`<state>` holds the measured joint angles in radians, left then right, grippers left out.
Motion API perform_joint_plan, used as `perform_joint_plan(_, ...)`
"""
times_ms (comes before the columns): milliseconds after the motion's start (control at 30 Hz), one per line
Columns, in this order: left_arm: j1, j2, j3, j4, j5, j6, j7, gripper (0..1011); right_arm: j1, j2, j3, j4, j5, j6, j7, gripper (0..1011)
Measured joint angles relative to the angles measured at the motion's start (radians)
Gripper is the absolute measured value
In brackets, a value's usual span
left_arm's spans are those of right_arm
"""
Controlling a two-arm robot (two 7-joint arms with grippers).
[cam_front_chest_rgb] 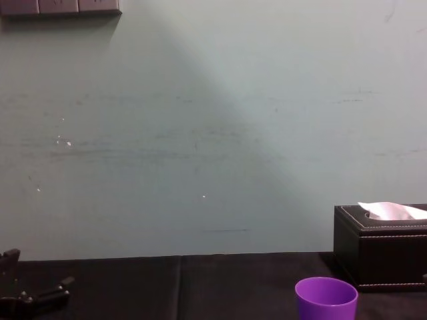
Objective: Stack the three plastic cups sequentially using one hand.
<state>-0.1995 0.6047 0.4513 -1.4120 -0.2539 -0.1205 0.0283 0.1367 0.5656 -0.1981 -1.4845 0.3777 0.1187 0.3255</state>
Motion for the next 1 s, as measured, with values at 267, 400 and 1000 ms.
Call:
perform_joint_plan(267,0.0,0.0,0.0,0.0,0.0,0.0,0.0,1011,0.0,0.0,0.0,0.0,0.0,0.0,0.0,1003)
perform_joint_plan(400,0.0,0.0,0.0,0.0,0.0,0.0,0.0,1011,0.0,0.0,0.0,0.0,0.0,0.0,0.0,1004)
perform_joint_plan(1000,0.0,0.0,0.0,0.0,0.0,0.0,0.0,1011,-0.14,0.018,0.131,-0.077,0.121,-0.034,0.071,1003)
